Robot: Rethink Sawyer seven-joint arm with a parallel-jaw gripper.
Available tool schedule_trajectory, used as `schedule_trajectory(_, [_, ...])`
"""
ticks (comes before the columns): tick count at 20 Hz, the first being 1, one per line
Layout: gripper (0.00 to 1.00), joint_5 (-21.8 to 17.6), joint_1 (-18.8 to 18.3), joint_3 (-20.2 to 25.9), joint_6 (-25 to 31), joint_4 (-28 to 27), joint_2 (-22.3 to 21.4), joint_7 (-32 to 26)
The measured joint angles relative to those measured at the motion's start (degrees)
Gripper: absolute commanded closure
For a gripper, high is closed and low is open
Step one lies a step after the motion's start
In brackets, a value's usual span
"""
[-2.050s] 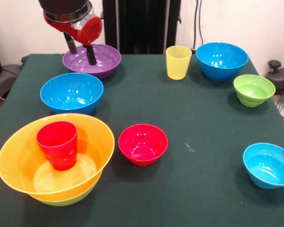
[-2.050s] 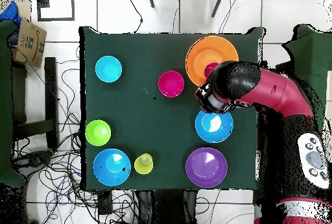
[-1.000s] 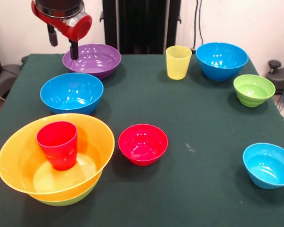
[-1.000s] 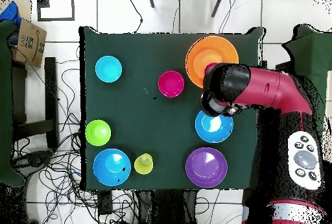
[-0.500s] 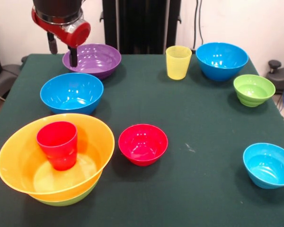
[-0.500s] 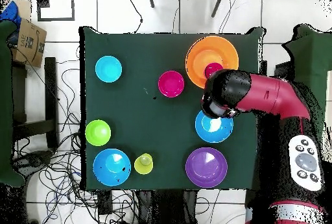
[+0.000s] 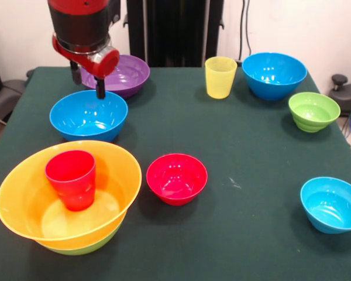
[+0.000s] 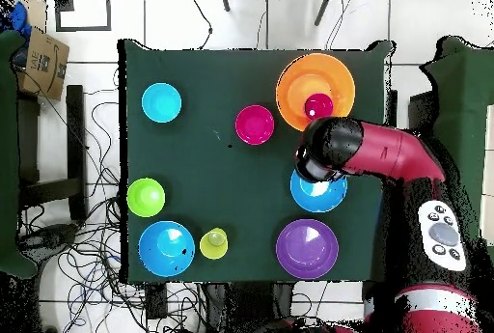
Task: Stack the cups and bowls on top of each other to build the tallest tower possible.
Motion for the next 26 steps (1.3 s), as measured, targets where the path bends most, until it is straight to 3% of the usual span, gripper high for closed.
schedule_trajectory(26, [0.0, 4.8, -3.6, 1.3, -10.1, 7.6, 4.3, 0.0])
